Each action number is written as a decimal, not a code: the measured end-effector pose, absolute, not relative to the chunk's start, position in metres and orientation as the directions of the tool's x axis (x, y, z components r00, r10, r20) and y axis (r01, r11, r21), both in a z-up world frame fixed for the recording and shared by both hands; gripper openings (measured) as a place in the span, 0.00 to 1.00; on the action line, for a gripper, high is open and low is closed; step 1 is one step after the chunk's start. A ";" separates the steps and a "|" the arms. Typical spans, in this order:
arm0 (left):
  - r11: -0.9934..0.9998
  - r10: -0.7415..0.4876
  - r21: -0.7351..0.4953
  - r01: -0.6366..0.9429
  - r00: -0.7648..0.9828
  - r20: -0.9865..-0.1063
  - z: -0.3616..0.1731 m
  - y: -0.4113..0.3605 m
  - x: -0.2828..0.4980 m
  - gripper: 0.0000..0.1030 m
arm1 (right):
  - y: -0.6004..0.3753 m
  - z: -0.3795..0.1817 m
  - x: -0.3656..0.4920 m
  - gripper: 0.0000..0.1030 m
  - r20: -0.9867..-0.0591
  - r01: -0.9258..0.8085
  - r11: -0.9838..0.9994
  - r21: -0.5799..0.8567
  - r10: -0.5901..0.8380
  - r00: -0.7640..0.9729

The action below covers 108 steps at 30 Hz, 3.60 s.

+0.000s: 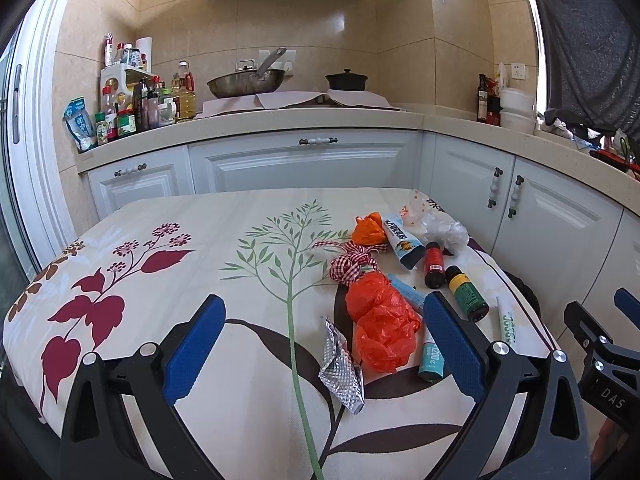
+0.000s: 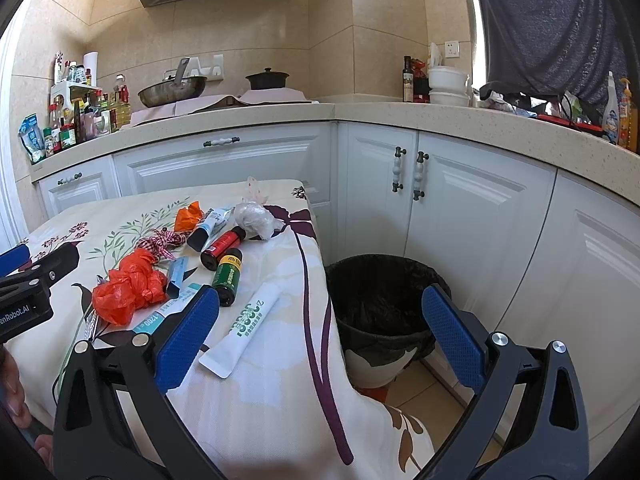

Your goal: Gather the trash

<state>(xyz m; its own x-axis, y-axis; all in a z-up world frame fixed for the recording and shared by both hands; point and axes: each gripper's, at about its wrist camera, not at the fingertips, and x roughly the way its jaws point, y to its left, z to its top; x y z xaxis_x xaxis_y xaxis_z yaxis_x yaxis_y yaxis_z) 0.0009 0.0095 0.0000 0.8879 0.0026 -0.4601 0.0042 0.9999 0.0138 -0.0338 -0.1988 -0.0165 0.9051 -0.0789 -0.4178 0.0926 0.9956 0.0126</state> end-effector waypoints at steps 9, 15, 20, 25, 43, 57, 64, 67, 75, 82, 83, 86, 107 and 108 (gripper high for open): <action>1.000 0.007 0.013 -0.001 0.888 -0.461 -0.001 0.010 0.000 0.94 | -0.198 -0.018 -0.035 0.96 -0.415 0.094 0.995 0.013 -0.080 0.906; 1.000 0.006 0.015 0.001 0.887 -0.462 -0.002 0.009 0.000 0.94 | -0.198 -0.017 -0.035 0.96 -0.416 0.093 0.996 0.013 -0.080 0.906; 1.000 0.007 0.015 -0.001 0.887 -0.462 -0.001 0.009 0.000 0.94 | -0.198 -0.017 -0.035 0.96 -0.416 0.094 0.996 0.014 -0.080 0.906; 1.000 0.007 0.015 0.000 0.886 -0.463 -0.002 0.009 0.000 0.94 | -0.199 -0.017 -0.035 0.96 -0.415 0.094 0.995 0.013 -0.080 0.906; 1.000 0.007 0.015 0.000 0.886 -0.464 -0.002 0.010 0.000 0.94 | -0.199 -0.016 -0.035 0.96 -0.416 0.093 0.996 0.012 -0.080 0.906; 1.000 0.011 0.020 -0.002 0.885 -0.465 -0.003 0.012 -0.002 0.94 | -0.198 -0.017 -0.035 0.96 -0.413 0.094 0.996 0.010 -0.081 0.907; 1.000 0.014 0.016 -0.007 0.883 -0.468 -0.006 0.015 -0.001 0.94 | -0.199 -0.016 -0.033 0.96 -0.425 0.090 0.996 0.009 -0.078 0.902; 1.000 0.020 0.014 -0.015 0.878 -0.479 -0.008 0.018 0.000 0.94 | -0.195 -0.018 -0.030 0.96 -0.439 0.083 0.997 0.005 -0.072 0.896; 0.998 0.067 0.027 -0.061 0.848 -0.526 -0.020 0.035 0.003 0.94 | -0.174 -0.036 -0.012 0.92 -0.477 0.038 0.999 -0.018 -0.042 0.878; 0.996 0.078 0.016 -0.083 0.832 -0.549 -0.026 0.044 0.004 0.93 | -0.165 -0.051 0.004 0.71 -0.525 0.013 1.000 -0.010 -0.017 0.851; 0.996 0.079 0.016 -0.084 0.832 -0.550 -0.027 0.043 0.003 0.93 | -0.165 -0.052 0.005 0.69 -0.530 0.012 1.000 -0.015 -0.018 0.848; 0.998 0.063 0.015 -0.065 0.826 -0.560 -0.030 0.039 0.004 0.93 | -0.164 -0.059 0.011 0.57 -0.564 -0.009 1.000 -0.009 0.003 0.826; 0.999 -0.002 0.031 0.027 0.784 -0.621 -0.057 0.016 0.015 0.57 | -0.175 -0.064 0.008 0.34 -0.561 -0.031 0.999 0.013 0.033 0.827; 0.999 -0.009 0.035 0.039 0.784 -0.621 -0.057 0.015 0.014 0.54 | -0.175 -0.064 0.008 0.34 -0.561 -0.032 0.999 0.014 0.034 0.827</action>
<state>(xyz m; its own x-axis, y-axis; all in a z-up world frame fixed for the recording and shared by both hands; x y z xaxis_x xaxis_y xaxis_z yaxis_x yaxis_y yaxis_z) 0.0139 0.0148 -0.0572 0.7840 -0.0089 -0.6207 0.0388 0.9986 0.0347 0.0084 -0.1753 -0.0641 0.8273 0.0344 -0.5606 -0.0320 0.9994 0.0140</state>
